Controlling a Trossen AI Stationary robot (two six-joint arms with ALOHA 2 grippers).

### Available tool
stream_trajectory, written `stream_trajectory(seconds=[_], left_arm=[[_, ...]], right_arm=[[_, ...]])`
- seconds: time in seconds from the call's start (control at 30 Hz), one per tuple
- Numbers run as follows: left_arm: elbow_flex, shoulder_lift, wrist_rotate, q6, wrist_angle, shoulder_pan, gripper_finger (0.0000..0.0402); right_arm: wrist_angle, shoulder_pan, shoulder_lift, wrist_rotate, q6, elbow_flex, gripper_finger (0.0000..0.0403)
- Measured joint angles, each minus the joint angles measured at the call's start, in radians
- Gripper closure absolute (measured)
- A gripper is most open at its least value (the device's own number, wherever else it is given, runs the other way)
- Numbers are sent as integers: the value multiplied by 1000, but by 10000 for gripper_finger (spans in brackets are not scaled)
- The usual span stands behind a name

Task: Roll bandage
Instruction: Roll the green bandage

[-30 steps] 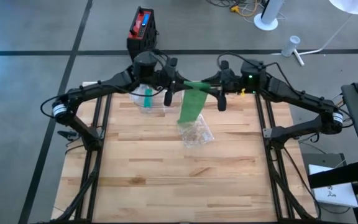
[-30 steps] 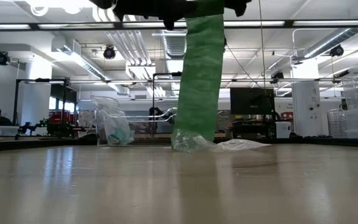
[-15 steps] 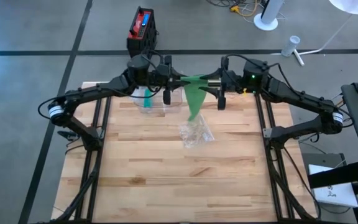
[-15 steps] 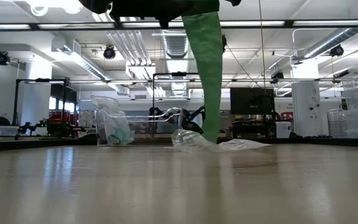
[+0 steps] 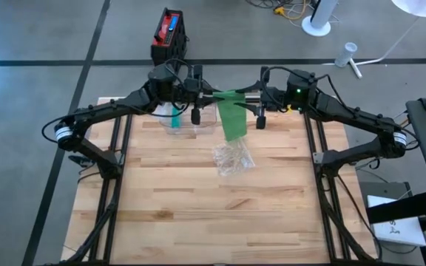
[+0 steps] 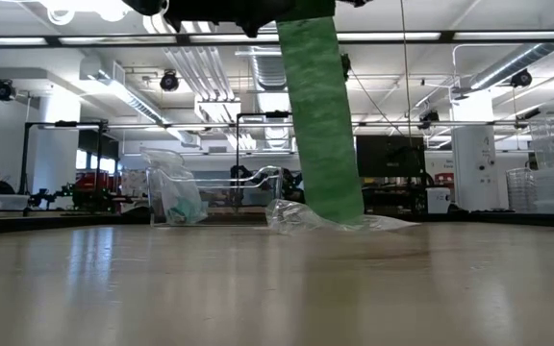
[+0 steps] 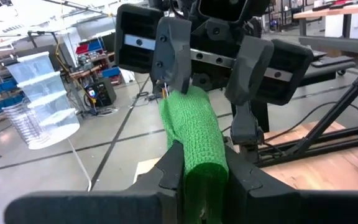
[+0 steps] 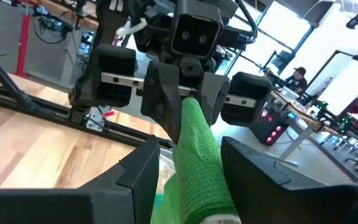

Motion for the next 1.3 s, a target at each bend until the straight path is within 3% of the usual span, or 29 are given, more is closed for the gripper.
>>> stream_trajectory(seconds=[0.87,1.1,1.3], left_arm=[[0,-17,6,62,-28,-22,353],[0,-17,-6,64,-16,-26,347],[0,-17,-10,81,-17,-35,303]], right_arm=[[-60,0,-2,24,-96,0,258],[-67,0,-2,23,-96,0,294],[-108,0,-3,19,-106,18,358]])
